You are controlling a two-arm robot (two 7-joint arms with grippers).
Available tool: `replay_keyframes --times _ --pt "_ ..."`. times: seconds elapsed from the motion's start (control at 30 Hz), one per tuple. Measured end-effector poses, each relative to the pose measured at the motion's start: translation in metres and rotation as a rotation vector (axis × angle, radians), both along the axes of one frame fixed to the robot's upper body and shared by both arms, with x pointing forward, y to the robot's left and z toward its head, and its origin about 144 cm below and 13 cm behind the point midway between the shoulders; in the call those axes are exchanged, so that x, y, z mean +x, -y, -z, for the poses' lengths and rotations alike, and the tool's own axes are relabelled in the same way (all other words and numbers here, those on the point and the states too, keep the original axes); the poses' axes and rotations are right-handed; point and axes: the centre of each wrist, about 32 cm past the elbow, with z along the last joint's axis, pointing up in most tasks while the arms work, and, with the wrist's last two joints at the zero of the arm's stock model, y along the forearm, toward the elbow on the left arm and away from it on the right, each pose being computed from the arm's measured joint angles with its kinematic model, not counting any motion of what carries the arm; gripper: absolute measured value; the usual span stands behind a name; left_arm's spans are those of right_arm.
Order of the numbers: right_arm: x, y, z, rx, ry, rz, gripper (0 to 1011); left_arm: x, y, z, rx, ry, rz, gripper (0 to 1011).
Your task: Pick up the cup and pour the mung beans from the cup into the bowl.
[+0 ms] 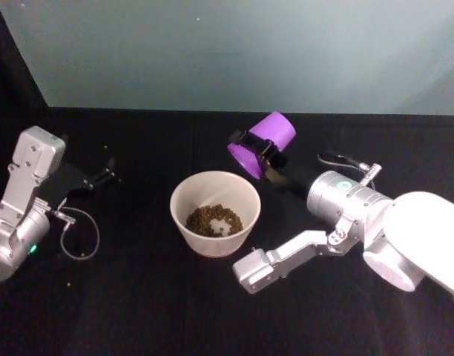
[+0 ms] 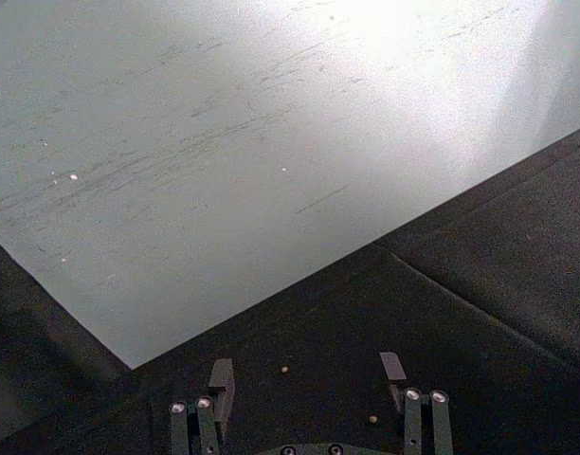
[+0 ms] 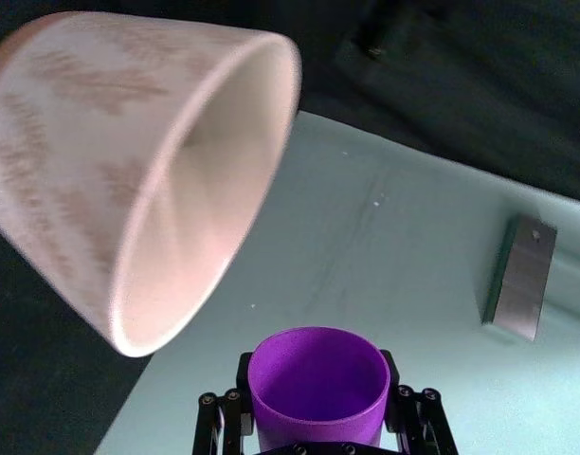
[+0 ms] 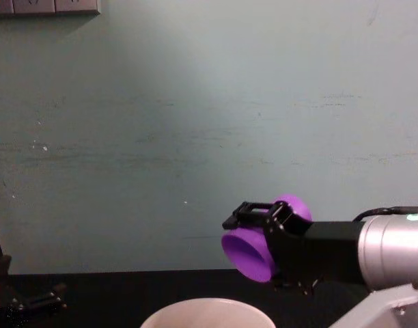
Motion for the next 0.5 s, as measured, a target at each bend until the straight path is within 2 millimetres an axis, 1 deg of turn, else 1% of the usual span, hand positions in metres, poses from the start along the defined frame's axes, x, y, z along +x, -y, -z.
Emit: replay_keyframes --times 0.17,0.23,0.27,0.33,0.37,0.47,0.5 --pt "0.001 0.010 -0.002 0.143 -0.072 0.009 746 0.000 0.000 0.000 0.000 0.000 0.000 1000" --pt "0.001 0.017 -0.004 0.247 -0.136 0.027 746 0.000 0.000 0.000 0.000 0.000 0.000 1000" --pt "0.001 0.023 -0.005 0.329 -0.185 0.041 746 0.000 0.000 0.000 0.000 0.000 0.000 1000" --pt "0.002 0.029 -0.004 0.407 -0.228 0.055 746 0.000 0.000 0.000 0.000 0.000 0.000 1000" --pt "0.002 0.035 -0.003 0.492 -0.273 0.067 746 0.000 0.000 0.000 0.000 0.000 0.000 1000" --pt "0.002 0.045 0.001 0.612 -0.339 0.086 746 0.000 0.000 0.000 0.000 0.000 0.000 1000" --pt "0.003 0.052 0.004 0.690 -0.384 0.101 746 0.000 0.000 0.000 0.000 0.000 0.000 1000"
